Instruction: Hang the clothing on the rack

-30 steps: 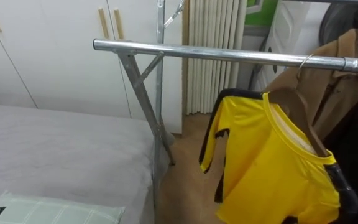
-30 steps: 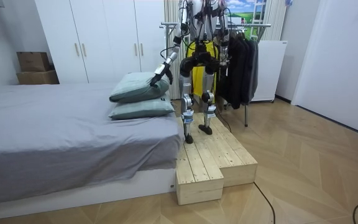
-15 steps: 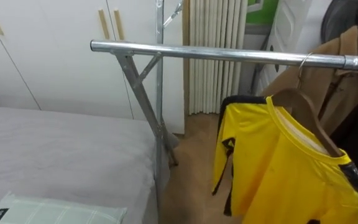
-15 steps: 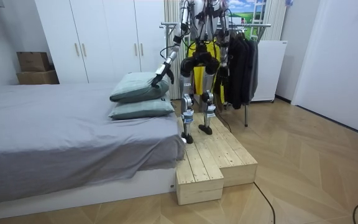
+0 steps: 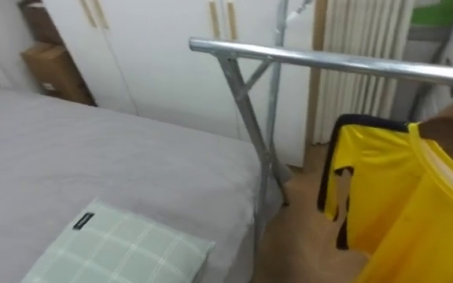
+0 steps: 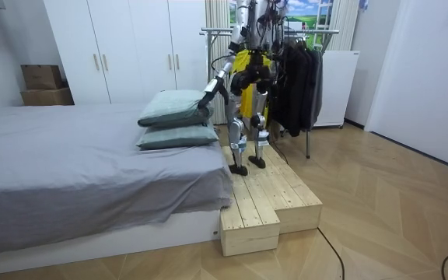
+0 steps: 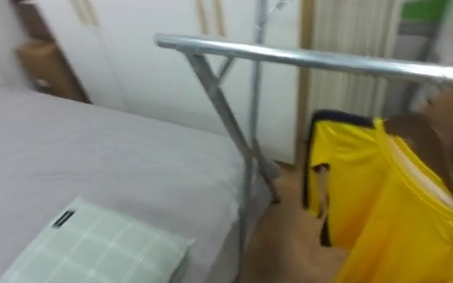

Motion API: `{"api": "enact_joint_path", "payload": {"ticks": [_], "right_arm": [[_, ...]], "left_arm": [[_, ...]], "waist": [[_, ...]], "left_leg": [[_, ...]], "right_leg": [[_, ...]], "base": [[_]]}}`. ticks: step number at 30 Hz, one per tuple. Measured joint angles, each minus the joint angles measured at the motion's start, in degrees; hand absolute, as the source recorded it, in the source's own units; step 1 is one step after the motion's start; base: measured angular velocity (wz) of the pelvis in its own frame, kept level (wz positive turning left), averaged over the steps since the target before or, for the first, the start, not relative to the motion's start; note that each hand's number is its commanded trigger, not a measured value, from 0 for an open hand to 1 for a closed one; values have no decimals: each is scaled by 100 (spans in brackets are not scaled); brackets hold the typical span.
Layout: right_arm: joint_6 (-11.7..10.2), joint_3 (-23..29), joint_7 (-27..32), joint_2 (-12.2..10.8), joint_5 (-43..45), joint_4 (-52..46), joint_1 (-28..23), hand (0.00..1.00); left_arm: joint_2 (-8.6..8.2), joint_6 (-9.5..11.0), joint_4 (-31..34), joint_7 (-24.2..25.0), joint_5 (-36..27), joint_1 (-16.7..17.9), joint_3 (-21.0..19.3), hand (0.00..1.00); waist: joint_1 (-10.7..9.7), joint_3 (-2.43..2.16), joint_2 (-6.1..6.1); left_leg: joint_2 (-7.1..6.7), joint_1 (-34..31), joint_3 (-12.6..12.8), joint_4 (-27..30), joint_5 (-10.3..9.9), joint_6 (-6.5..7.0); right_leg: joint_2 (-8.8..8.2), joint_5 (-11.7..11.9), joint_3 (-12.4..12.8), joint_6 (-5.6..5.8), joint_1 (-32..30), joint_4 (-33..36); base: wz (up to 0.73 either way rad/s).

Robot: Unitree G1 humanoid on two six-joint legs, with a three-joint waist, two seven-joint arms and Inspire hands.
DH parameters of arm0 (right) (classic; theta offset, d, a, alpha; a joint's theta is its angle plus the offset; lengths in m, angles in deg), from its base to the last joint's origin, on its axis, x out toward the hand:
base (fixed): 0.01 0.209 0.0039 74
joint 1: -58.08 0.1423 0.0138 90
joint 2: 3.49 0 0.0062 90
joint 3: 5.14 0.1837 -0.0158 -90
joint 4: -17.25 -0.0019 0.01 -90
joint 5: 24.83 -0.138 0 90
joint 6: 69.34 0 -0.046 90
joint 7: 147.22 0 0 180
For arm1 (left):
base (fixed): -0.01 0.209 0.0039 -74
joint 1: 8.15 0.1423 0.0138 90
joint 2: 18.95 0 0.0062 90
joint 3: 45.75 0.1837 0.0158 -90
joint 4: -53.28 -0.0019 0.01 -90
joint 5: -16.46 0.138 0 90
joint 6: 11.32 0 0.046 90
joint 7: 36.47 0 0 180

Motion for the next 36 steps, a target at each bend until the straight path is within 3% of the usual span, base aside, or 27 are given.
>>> {"api": "enact_joint_path", "payload": {"ticks": [4, 6, 8, 11, 15, 17, 18, 20, 24, 27, 28, 30, 34, 36], "right_arm": [[-4, 235, 73, 6, -382, 43, -12, 0], [-18, 282, 141, 7, -508, 151, -31, 0], [-19, 349, 165, 36, -713, 242, -31, 0], [-10, 386, 203, 59, -853, 298, -37, 0], [-58, 491, 200, 59, -959, 373, -109, 0], [-80, 510, 218, 83, -1117, 360, -76, 0], [-112, 492, 232, 97, -1264, 357, -64, 0], [-169, 478, 254, 106, -1364, 364, -76, 0], [-159, 479, 256, 186, -1365, 385, -143, 0], [-154, 421, 263, 188, -1348, 373, -156, 0], [-125, 425, 266, 191, -1325, 379, -170, 0], [-42, 441, 260, 194, -1134, 379, -229, 0], [-20, 453, 268, 234, -1109, 385, -232, 0], [-7, 507, 293, 263, -983, 382, -240, 0]], "left_arm": [[-25, 15, 89, -107, 308, -94, -166, 0], [-31, 17, 439, -254, 626, -92, -326, 0], [-39, -11, 863, -342, 774, -89, -351, 0], [-37, -15, 1602, -530, 987, -106, -471, 0], [-30, -1, 2576, -777, 1275, -12, -655, 0], [-31, 16, 2934, -848, 1287, 49, -637, 0], [-31, 66, 2972, -853, 1286, 51, -618, 0], [-31, 179, 2968, -852, 1285, 120, -605, 0], [-33, 480, 2384, -856, 1233, 320, -581, 0], [-40, 607, 1767, -845, 1228, 458, -470, 0], [-74, 653, 1480, -813, 1163, 470, -468, 0], [-153, 680, 875, -714, 1105, 491, -618, 0], [-230, 751, 322, -577, 779, 449, -780, 0], [-207, 859, -139, -460, 572, 445, -851, 0]], "waist": [[7, -3, -46], [24, 2, -92], [48, -29, -97], [139, -23, -80], [162, -25, -43], [179, -40, 1], [186, -65, 39], [222, -72, 35], [332, -81, 52], [389, -81, 27], [425, -81, 9], [536, -85, -15], [661, -82, -15], [724, -92, -7]], "left_leg": [[251, 44, 560, 431, -339, -5], [319, 101, 734, 550, -414, -26], [297, 97, 672, 594, -461, 17], [258, 88, 666, 564, -484, 55], [145, 3, 390, 515, -498, 87], [93, -94, 273, 511, -496, 91], [65, -117, 270, 466, -479, 116], [-28, -47, 242, 293, -434, 146], [-197, 120, 241, 42, -406, 151], [-199, 223, 299, -41, -410, 160], [-217, 251, 278, -60, -425, 180], [-253, 298, 225, -77, -464, 240], [-368, 289, 56, -66, -560, 385], [-475, 308, -91, -43, -622, 491]], "right_leg": [[-75, -89, -613, 26, 177, 9], [-153, -198, -947, 140, 390, 13], [-192, -244, -1089, 199, 473, 17], [-274, -248, -1290, 276, 557, 5], [-324, -183, -1640, 368, 731, -102], [-348, -162, -1779, 402, 739, -129], [-358, -147, -1859, 428, 776, -169], [-398, -150, -1941, 469, 859, -192], [-472, -123, -2133, 565, 1042, -215], [-523, -87, -2300, 627, 1119, -191], [-563, -75, -2479, 648, 1163, -174], [-643, -46, -2757, 699, 1273, -101], [-833, -19, -2927, 746, 1320, 183], [-958, 5, -2884, 790, 1339, 418]], "base": [[91], [74], [43], [17], [39], [39], [39], [26], [16], [8], [8], [18], [34], [39]]}}
